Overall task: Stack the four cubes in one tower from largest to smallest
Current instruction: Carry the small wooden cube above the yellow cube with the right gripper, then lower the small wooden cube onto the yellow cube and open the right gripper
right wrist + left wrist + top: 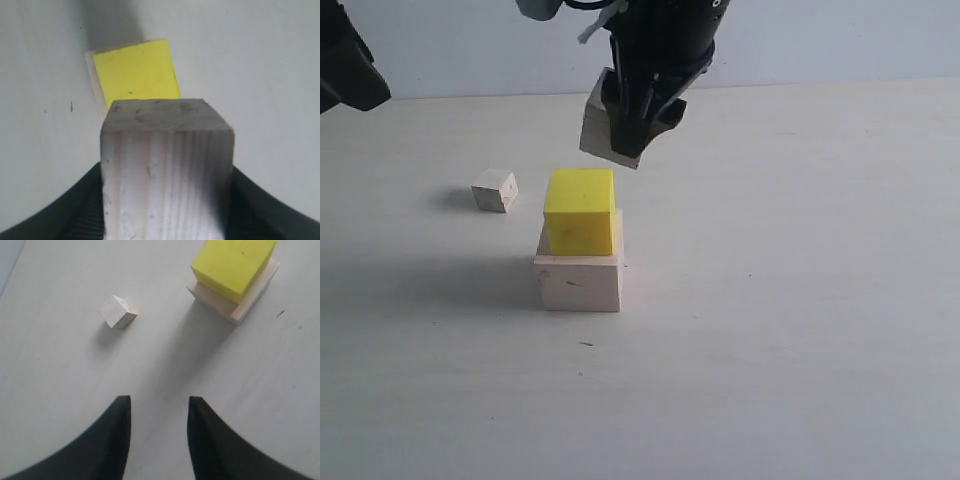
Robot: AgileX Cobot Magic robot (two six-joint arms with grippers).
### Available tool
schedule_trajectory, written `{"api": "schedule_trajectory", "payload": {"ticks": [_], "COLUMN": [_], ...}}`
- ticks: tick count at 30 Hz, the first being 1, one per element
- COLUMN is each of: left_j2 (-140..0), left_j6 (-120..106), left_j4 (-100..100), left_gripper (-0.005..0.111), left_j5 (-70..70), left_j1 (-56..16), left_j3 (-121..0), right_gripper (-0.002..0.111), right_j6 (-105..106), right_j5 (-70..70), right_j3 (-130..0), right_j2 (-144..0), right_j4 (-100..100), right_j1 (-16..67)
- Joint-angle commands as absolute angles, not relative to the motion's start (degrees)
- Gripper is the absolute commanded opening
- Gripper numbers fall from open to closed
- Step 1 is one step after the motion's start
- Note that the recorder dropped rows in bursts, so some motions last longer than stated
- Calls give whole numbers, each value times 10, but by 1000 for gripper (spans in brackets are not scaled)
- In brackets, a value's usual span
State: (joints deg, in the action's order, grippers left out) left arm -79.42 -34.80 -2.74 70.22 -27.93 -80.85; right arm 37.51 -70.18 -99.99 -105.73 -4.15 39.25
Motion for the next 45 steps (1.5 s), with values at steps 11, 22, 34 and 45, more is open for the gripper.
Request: {"api": "schedule_trajectory", "payload": {"ticks": [11, 22, 34, 45], "left_j2": [-790, -790, -790, -790], "left_j6": [-309, -311, -311, -311], "left_j4": [-6, -6, -6, -6], "left_gripper": [38, 38, 38, 38], "left_j5": [700, 700, 700, 700], "left_j1": [-280, -280, -280, -280], "left_j3": [-806, -806, -806, -806], "right_gripper": [0, 0, 0, 0], "right_j6": [454, 506, 521, 493], "right_j5": [-700, -700, -700, -700], "right_j3": [-1011, -1039, -1047, -1078], "right_j2": [-1107, -1098, -1117, -1147], "right_j4": [-43, -118, -93, -94], "right_j1": [393, 393, 393, 393]}}
